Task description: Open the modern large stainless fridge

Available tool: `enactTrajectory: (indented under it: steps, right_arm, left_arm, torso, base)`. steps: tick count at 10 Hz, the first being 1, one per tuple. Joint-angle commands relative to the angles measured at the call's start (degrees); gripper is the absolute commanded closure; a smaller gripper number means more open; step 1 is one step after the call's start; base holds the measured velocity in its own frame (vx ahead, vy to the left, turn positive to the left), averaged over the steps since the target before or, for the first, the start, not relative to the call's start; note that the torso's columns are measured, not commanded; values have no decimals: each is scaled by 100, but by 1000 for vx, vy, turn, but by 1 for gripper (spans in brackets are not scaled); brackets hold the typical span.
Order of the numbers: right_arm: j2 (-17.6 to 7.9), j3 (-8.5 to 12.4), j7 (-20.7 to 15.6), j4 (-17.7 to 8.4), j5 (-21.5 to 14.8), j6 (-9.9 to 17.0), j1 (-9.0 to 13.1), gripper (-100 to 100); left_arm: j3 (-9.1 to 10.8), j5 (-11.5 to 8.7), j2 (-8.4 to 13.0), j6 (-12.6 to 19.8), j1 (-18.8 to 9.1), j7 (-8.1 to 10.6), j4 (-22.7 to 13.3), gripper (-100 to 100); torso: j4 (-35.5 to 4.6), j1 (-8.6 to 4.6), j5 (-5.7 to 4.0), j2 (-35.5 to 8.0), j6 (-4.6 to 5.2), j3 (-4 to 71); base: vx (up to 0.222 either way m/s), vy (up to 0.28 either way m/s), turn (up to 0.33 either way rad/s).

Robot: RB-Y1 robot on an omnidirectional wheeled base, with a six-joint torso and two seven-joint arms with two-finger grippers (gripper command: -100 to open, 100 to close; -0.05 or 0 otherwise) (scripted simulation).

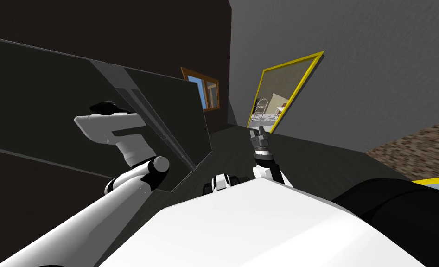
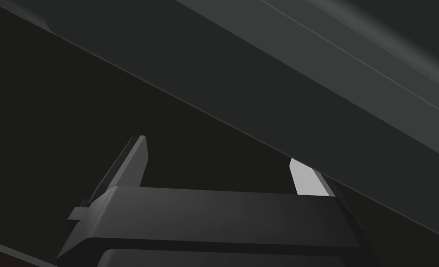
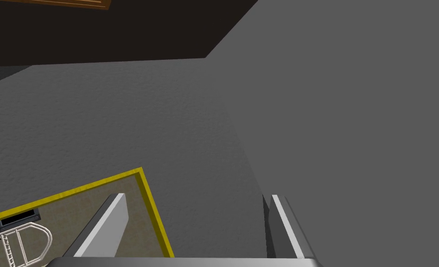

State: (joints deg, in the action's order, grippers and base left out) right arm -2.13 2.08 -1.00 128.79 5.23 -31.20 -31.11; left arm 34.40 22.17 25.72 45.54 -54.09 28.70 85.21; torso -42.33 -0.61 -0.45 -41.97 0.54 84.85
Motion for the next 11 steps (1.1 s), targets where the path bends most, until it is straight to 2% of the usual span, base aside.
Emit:
enactTrajectory:
  steps: [1,2,3,4,5,7,8,11]
  right_arm:
    - [0,0,0,0,0,0,0,0]
    - [0,0,0,0,0,0,0,0]
    - [0,0,0,0,0,0,0,0]
    - [0,0,0,0,0,0,0,0]
    - [0,0,0,0,0,0,0,0]
    - [0,0,0,0,0,0,0,0]
    - [0,0,0,0,0,0,0,0]
    - [0,0,0,0,0,0,0,0]
  left_arm:
    - [62,5,70,200,-422,168,-251,-100]
    - [134,25,138,396,-568,296,-472,-100]
    - [134,25,138,396,-705,296,-472,-100]
    - [134,25,138,396,-710,296,-472,-100]
    - [201,42,206,579,-859,419,-682,-100]
    - [201,42,206,579,-982,419,-682,-100]
    - [264,57,274,752,-1133,535,-878,-100]
    - [322,71,342,911,-1477,644,-1060,-100]
  torso:
    - [1,-11,-6,4,7,3]
    - [-3,-22,-17,8,21,8]
    - [-2,-37,-24,12,28,11]
    - [-9,-54,-38,10,39,11]
    - [-13,-62,-44,6,40,7]
    - [-12,-78,-52,9,51,11]
    - [-14,-81,-57,11,56,14]
    - [-20,-122,-81,11,75,15]
  base:
    - [-1,-42,3]
    - [-2,-48,-20]
    - [-3,-39,3]
    - [3,-11,5]
    - [6,-27,-28]
    - [-4,-26,11]
    - [-1,-35,-11]
    - [6,-32,4]
